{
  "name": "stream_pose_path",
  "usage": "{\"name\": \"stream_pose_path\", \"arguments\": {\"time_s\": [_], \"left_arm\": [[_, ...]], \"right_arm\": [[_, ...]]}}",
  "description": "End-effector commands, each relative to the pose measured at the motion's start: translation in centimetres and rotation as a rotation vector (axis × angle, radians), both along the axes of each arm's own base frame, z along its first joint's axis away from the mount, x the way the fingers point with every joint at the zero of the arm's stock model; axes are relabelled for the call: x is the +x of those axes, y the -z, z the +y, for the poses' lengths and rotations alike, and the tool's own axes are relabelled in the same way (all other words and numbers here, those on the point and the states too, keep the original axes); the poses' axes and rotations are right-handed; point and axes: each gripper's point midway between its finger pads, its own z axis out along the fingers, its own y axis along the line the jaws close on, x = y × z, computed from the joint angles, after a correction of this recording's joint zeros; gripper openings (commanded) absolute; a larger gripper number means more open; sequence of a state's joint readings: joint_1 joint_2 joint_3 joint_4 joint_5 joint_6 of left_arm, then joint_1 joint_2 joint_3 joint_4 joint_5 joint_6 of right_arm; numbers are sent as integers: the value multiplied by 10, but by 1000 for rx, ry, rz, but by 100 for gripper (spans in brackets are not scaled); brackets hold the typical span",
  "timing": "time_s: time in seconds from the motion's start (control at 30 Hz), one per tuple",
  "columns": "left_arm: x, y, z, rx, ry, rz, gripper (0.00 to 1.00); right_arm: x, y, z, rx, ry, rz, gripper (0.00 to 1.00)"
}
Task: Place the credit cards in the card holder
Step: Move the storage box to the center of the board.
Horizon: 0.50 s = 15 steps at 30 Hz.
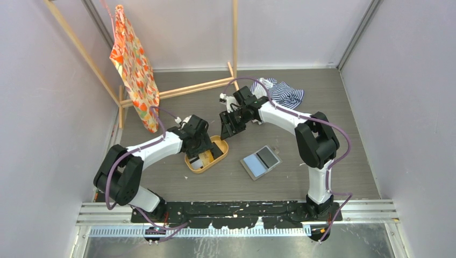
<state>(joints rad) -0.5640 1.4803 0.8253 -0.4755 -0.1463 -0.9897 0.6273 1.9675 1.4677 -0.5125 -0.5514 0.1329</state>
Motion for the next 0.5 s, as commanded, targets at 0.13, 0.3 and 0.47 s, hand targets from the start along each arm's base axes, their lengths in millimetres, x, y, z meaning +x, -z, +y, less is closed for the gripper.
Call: {"name": "stream_pose_path", "arguments": {"time_s": [0.13,0.3,0.47], "left_arm": [[-7,24,3,14,-5,65,68],[-11,36,-1,-5,2,95,68],[-14,43,1,-2,-6,106,67]], "right_arm": [[-2,-37,6,62,-38,-68,55],[-2,-37,6,64,-42,-69,55],[-6,-50,10,113,-61,-70,55]]}}
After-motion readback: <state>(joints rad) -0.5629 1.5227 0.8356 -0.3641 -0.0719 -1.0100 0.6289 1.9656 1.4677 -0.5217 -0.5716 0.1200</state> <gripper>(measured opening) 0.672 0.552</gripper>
